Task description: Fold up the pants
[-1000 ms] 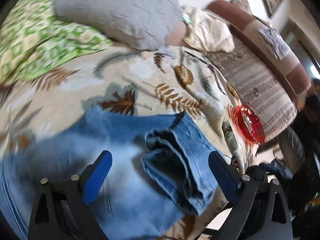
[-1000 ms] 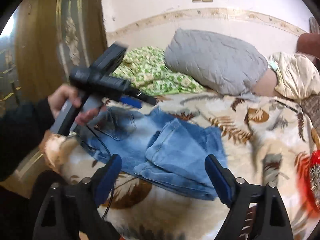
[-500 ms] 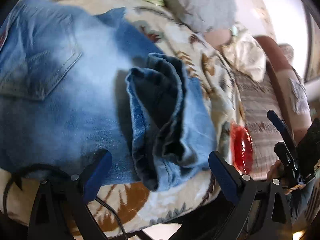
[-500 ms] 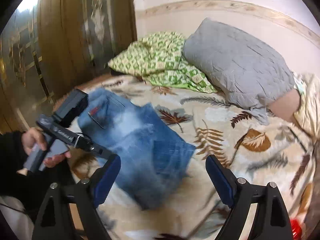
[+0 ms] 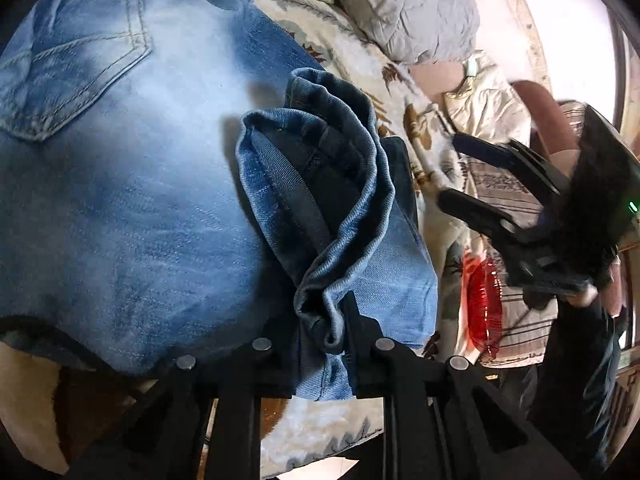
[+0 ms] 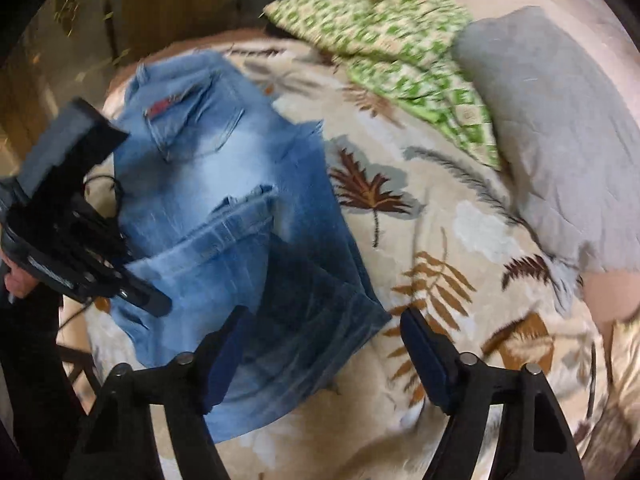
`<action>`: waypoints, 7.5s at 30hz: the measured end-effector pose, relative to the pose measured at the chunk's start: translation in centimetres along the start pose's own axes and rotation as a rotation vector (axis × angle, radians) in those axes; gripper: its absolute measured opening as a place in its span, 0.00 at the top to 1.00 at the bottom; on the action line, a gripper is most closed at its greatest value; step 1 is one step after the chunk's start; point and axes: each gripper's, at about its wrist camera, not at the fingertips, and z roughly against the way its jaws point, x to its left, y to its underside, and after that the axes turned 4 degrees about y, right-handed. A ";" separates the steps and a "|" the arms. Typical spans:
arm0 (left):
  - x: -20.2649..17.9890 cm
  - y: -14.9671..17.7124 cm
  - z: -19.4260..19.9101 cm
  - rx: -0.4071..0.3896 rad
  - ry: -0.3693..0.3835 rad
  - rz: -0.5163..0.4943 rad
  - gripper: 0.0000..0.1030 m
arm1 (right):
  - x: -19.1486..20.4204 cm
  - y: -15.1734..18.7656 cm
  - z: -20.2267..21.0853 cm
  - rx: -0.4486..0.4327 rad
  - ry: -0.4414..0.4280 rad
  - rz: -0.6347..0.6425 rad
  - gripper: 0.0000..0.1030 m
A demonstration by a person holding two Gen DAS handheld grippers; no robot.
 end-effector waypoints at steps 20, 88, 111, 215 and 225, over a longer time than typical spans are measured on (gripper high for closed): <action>1.6 1.1 0.8 -0.049 0.049 -0.030 0.82 | 2.0 -2.3 -6.9 0.225 -0.060 0.217 0.90; -6.5 -13.0 -6.8 0.159 -0.527 -0.441 0.69 | 8.8 6.2 -1.0 -0.017 0.357 -0.499 0.61; -5.5 -13.6 -6.6 0.148 -0.512 -0.449 0.64 | 10.3 7.8 -0.6 -0.059 0.394 -0.517 0.73; 15.3 -1.1 17.7 -0.671 -0.097 0.465 0.00 | 7.7 -3.6 5.7 -0.265 0.328 -0.576 0.00; 16.8 1.6 17.7 -0.663 -0.094 0.403 0.73 | 7.1 -5.9 5.6 -0.256 0.327 -0.516 0.00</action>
